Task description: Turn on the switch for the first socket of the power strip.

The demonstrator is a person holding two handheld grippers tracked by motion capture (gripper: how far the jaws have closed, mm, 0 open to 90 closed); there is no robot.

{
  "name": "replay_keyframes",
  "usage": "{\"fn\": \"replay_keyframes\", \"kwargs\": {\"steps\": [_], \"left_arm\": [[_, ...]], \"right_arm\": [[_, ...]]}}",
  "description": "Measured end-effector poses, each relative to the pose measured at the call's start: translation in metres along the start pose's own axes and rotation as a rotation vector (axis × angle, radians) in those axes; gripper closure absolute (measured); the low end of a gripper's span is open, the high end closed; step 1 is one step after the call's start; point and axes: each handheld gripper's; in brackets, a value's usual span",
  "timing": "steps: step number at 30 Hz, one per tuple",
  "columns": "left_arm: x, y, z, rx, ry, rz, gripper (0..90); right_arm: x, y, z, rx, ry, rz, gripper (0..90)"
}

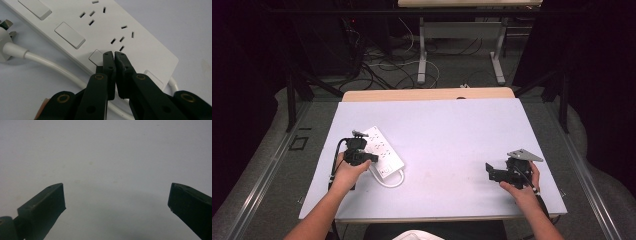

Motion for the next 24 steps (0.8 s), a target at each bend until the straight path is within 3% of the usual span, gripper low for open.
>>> {"fn": "replay_keyframes", "kwargs": {"steps": [8, 14, 22, 24], "left_arm": [[0.0008, 0.0005, -0.0002, -0.002, 0.000, -0.013, 89.7], [-0.0063, 0.0005, -0.0012, 0.003, -0.047, -0.045, 89.8], [-0.0061, 0.0019, -0.0013, 0.021, -0.041, -0.032, 90.0], [-0.0049, 0.0028, -0.0023, 0.002, -0.034, -0.024, 90.0]], "right_arm": [[0.0008, 0.0008, -0.0010, 0.017, -0.012, 0.005, 0.6], [0.0014, 0.0019, -0.0030, 0.033, -0.019, 0.010, 0.9], [0.0021, 0.0019, -0.0034, 0.031, -0.025, 0.014, 0.9], [0.0018, 0.0018, -0.0029, 0.030, -0.026, 0.018, 0.9]]}}
Point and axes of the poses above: each handheld gripper's, and its own axes: z roughly backward along the jaws, y roughly out of its underside, x roughly to its left, and after that the axes turned 9 degrees about z, right-handed
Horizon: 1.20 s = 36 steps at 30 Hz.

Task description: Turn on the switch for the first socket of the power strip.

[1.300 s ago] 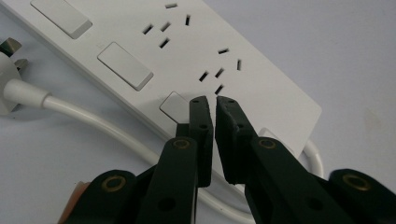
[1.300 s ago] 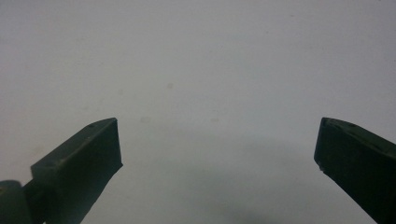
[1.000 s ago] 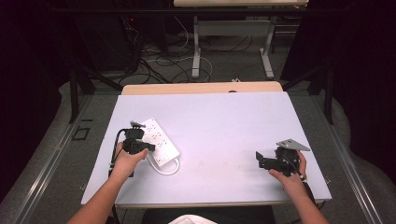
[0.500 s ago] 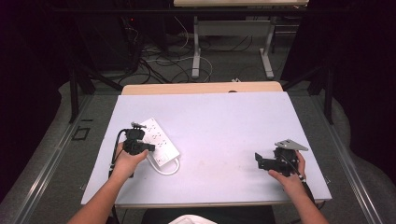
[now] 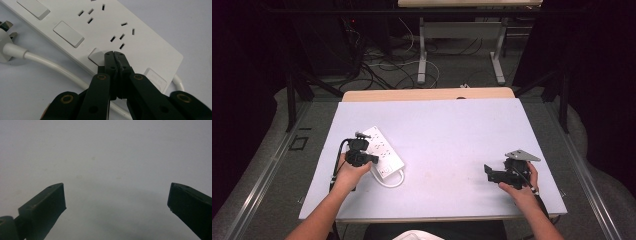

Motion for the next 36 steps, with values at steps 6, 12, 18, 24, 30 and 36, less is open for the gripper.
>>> {"fn": "replay_keyframes", "kwargs": {"steps": [6, 12, 18, 24, 30, 36], "left_arm": [[0.003, 0.002, 0.000, -0.014, 0.025, 0.009, 89.8], [0.000, 0.002, 0.001, -0.031, 0.022, 0.006, 86.9], [-0.002, 0.000, 0.006, -0.040, 0.027, -0.002, 82.1], [-0.004, -0.003, 0.012, -0.085, 0.037, -0.004, 80.0], [-0.008, -0.005, 0.021, -0.109, 0.049, -0.013, 79.7], [-0.011, -0.007, 0.029, -0.135, 0.062, -0.029, 79.5]], "right_arm": [[0.000, 0.000, 0.000, 0.001, 0.000, -0.008, 0.9], [0.000, 0.000, 0.000, 0.002, -0.001, -0.004, 0.9], [0.000, 0.000, 0.000, 0.000, 0.000, -0.009, 0.9], [0.000, 0.000, 0.001, 0.001, -0.001, -0.002, 0.9], [0.000, 0.000, 0.000, 0.004, -0.003, -0.003, 0.9], [0.001, 0.000, -0.001, 0.002, 0.000, 0.000, 0.9]]}}
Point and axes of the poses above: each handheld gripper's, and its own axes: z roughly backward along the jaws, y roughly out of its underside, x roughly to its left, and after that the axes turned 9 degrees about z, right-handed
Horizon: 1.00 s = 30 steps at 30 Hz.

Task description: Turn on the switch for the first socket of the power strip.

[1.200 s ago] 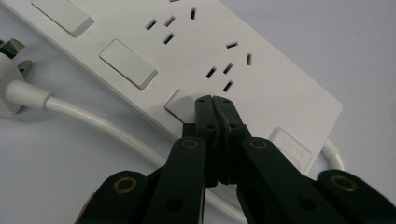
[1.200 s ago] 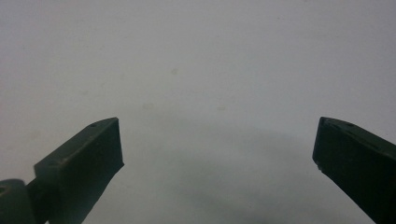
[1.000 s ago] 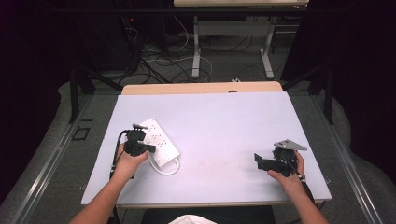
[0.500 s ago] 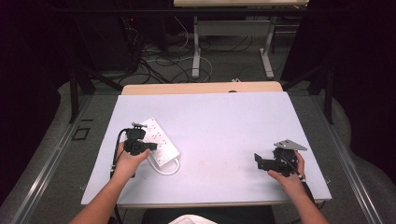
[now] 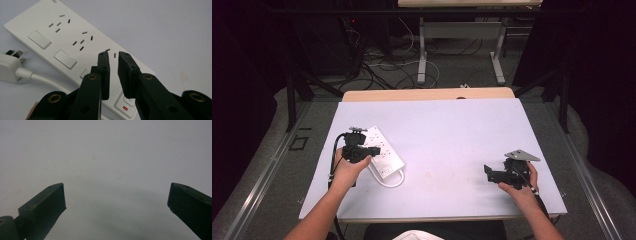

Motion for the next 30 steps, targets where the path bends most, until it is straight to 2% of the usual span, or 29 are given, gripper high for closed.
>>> {"fn": "replay_keyframes", "kwargs": {"steps": [7, 13, 25, 30], "left_arm": [[-0.004, -0.003, 0.010, -0.036, 0.017, -0.008, 78.3], [-0.007, -0.004, 0.012, -0.046, 0.023, -0.027, 70.1], [-0.006, -0.005, 0.017, -0.086, 0.017, -0.046, 61.1], [-0.005, -0.006, 0.020, -0.108, 0.001, -0.062, 56.4]], "right_arm": [[-0.001, 0.000, 0.000, -0.001, -0.003, 0.001, 0.9], [-0.001, 0.000, 0.000, -0.002, -0.004, 0.003, 0.9], [0.000, 0.000, -0.001, 0.000, -0.005, 0.004, 0.9], [0.000, -0.001, -0.001, 0.000, -0.006, 0.002, 0.9]]}}
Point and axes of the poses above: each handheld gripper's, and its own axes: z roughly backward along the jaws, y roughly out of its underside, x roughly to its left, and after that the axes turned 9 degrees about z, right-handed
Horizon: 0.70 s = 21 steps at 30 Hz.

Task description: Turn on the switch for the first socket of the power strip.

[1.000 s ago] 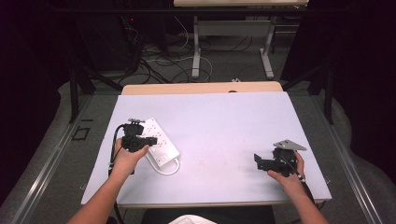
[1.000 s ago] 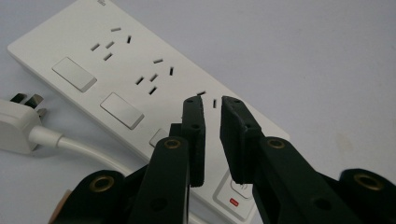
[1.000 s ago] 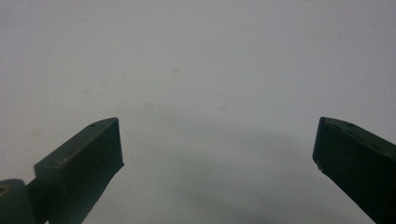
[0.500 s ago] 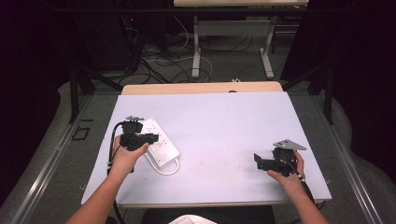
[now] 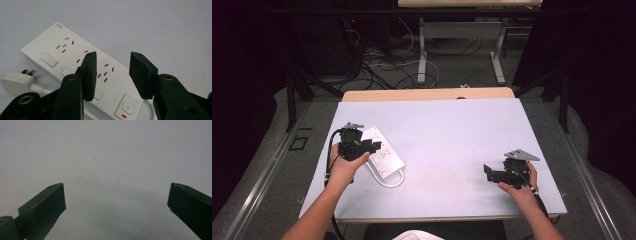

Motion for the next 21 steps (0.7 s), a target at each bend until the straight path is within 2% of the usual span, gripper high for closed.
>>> {"fn": "replay_keyframes", "kwargs": {"steps": [1, 5, 10, 14, 21], "left_arm": [[-0.0001, 0.0002, -0.0004, -0.017, -0.003, -0.004, 55.3], [0.0006, -0.0007, 0.0011, -0.020, 0.000, -0.026, 51.7], [0.0001, -0.0004, 0.0005, -0.049, -0.014, -0.053, 46.6], [0.0011, -0.0004, 0.0021, -0.065, -0.047, -0.094, 42.7], [0.0075, -0.0013, 0.0041, -0.091, -0.067, -0.106, 39.2]], "right_arm": [[0.0004, -0.0001, 0.0001, 0.001, -0.001, 0.000, 0.9], [0.0005, -0.0002, -0.0003, 0.000, -0.003, 0.004, 0.9], [0.0007, -0.0007, -0.0011, 0.000, -0.003, 0.003, 0.9], [0.0015, -0.0010, -0.0018, 0.003, -0.005, 0.005, 0.9], [0.0014, -0.0011, -0.0024, 0.003, -0.005, 0.005, 0.9]]}}
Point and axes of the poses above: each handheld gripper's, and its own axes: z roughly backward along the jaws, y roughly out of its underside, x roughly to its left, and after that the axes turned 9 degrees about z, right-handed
